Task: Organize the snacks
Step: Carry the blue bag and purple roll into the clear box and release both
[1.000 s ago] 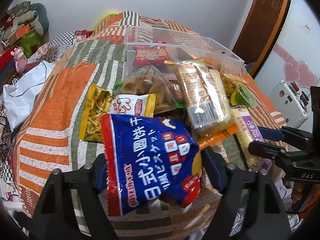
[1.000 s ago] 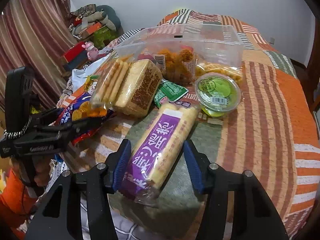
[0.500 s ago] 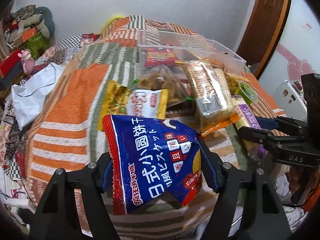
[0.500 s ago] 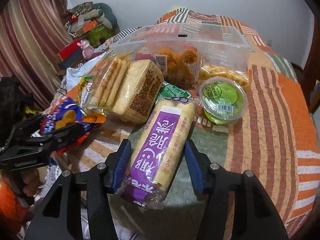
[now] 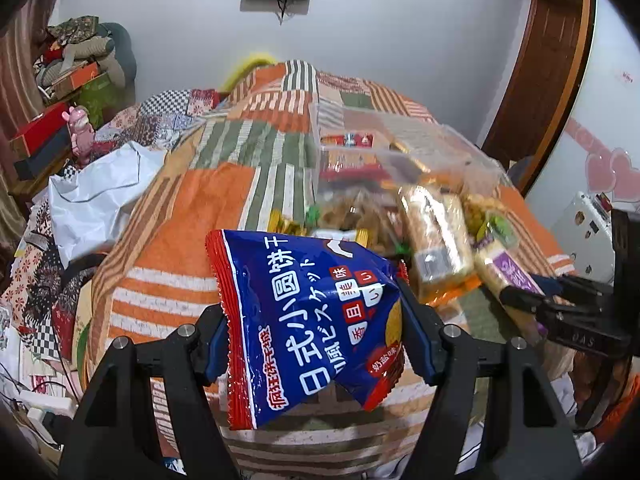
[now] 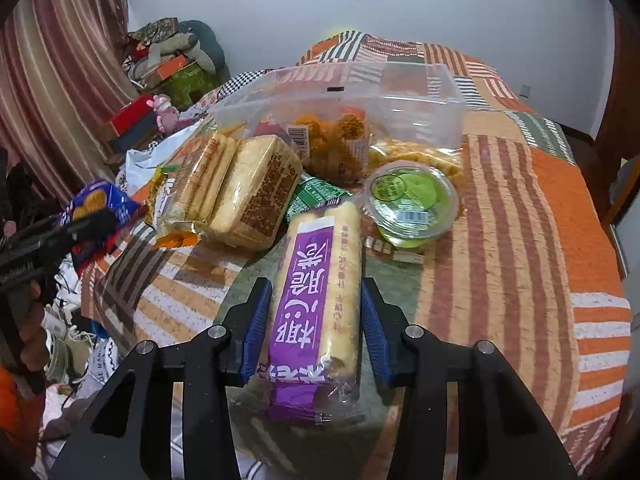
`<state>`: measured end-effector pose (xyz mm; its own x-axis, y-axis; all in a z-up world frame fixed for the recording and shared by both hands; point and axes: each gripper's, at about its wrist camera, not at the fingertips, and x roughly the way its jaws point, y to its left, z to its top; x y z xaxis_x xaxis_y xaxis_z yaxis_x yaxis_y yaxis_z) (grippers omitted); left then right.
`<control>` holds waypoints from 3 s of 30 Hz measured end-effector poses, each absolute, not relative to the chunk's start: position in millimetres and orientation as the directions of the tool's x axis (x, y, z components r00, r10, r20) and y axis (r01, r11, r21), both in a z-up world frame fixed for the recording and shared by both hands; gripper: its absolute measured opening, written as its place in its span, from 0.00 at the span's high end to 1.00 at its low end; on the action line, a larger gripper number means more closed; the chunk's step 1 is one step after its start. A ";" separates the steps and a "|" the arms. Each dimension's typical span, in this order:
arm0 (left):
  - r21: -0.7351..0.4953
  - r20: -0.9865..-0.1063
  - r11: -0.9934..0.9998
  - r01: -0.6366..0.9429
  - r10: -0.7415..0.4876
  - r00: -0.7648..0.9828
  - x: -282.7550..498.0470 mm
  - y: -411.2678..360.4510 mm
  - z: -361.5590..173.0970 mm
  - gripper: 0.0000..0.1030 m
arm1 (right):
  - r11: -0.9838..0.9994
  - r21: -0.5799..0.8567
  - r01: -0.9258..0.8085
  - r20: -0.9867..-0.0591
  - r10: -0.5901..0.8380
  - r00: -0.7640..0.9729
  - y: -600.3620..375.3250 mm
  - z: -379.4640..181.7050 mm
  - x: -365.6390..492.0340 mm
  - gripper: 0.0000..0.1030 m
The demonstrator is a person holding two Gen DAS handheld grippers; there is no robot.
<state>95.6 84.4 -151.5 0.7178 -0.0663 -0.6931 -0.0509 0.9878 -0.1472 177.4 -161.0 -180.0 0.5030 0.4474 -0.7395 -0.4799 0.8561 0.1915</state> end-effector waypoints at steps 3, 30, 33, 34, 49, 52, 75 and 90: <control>-0.149 -0.678 0.988 -0.047 -0.068 0.732 97.6 83.2 -142.9 0.32 | 0.851 0.212 -0.481 -0.722 0.468 0.509 -168.8 -172.8 174.6 0.62; -0.137 -0.583 0.990 0.013 -0.091 0.808 152.9 59.2 -92.1 0.32 | 0.862 0.181 -0.474 -0.538 0.490 0.686 -175.7 -106.1 205.2 0.63; -0.147 -0.579 0.989 0.020 -0.103 0.809 165.9 59.7 -88.7 0.32 | 0.866 0.174 -0.469 -0.524 0.484 0.700 -175.7 -102.2 212.8 0.63; -0.149 -0.578 0.989 0.022 -0.105 0.809 171.3 59.8 -87.2 0.32 | 0.867 0.173 -0.468 -0.521 0.484 0.703 -176.0 -100.9 214.9 0.63; -0.144 -0.604 0.989 0.033 -0.115 0.788 235.8 55.8 -91.3 0.32 | 0.874 0.170 -0.456 -0.481 0.477 0.735 -173.5 -93.7 261.9 0.63; -0.147 -0.617 0.989 0.031 -0.116 0.779 247.2 56.2 -95.4 0.32 | 0.872 0.176 -0.457 -0.488 0.481 0.729 -170.2 -97.9 271.1 0.63; -0.106 -0.740 0.990 0.091 -0.140 0.657 323.3 43.1 -133.4 0.32 | 0.871 0.163 -0.463 -0.630 0.453 0.630 -146.2 -136.5 326.8 0.63; -0.110 -0.775 0.989 0.100 -0.148 0.615 330.3 40.3 -145.0 0.30 | 0.874 0.148 -0.463 -0.666 0.434 0.606 -145.6 -145.1 334.4 0.63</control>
<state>330.3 40.3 -145.0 0.6149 -0.1480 -0.7746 0.0995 0.9889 -0.1100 334.4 -145.6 -145.1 0.6060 0.4343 -0.6664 -0.4634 0.8737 0.1480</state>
